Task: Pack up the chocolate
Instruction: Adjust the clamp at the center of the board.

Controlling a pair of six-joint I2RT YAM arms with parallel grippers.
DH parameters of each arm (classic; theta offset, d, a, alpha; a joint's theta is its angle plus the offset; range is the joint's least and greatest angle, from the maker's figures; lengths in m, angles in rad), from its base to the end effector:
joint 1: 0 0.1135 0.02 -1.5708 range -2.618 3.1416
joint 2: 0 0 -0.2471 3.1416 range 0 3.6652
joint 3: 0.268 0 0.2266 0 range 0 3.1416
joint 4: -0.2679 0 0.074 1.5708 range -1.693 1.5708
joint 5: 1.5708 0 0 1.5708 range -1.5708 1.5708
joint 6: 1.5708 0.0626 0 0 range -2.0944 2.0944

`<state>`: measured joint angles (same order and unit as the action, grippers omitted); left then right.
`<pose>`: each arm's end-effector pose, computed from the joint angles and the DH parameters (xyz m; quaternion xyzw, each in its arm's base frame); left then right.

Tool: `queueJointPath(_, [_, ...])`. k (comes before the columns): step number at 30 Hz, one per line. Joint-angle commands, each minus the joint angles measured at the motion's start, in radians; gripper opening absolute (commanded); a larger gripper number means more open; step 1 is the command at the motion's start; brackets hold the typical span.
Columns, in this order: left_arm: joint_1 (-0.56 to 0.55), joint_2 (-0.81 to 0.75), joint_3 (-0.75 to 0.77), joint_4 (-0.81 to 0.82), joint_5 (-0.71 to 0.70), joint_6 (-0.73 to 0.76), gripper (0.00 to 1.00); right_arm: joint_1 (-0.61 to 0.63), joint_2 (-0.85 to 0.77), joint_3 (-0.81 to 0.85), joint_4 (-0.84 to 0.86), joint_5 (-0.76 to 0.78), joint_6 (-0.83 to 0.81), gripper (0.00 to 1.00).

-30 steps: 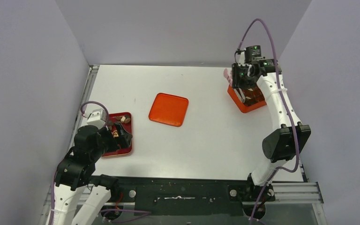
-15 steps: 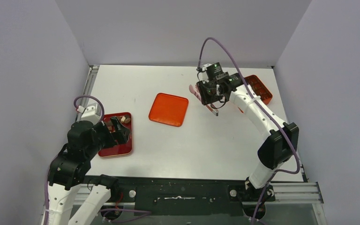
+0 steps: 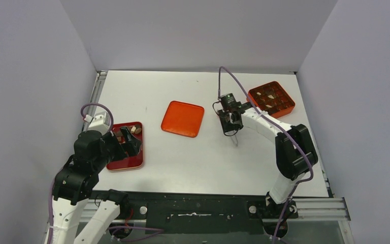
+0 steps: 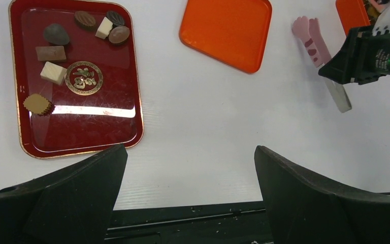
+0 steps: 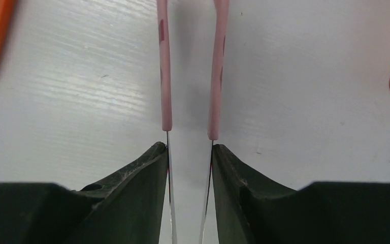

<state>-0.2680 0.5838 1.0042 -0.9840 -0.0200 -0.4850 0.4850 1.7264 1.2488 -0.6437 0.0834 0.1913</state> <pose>0.1009 -0.0264 0.3207 -0.0996 0.8701 -0.1693 0.4520 0.3025 0.1535 0.1876 -0.1333 0.9649 0.0355 0.2236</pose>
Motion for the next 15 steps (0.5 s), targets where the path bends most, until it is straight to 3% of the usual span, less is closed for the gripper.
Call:
queueJointPath(1, [-0.004,0.005,0.021,0.043,0.019,0.031,0.97,0.008,0.027,-0.072,0.197,0.065,0.048,0.36])
queueJointPath(9, [-0.004,0.017,0.019,0.043,0.02,0.028,0.97,0.025,0.05,-0.151,0.272,0.119,0.091,0.37])
queueJointPath(15, [-0.004,0.014,0.012,0.042,0.018,0.032,0.97,0.041,0.023,-0.216,0.292,0.166,0.112,0.47])
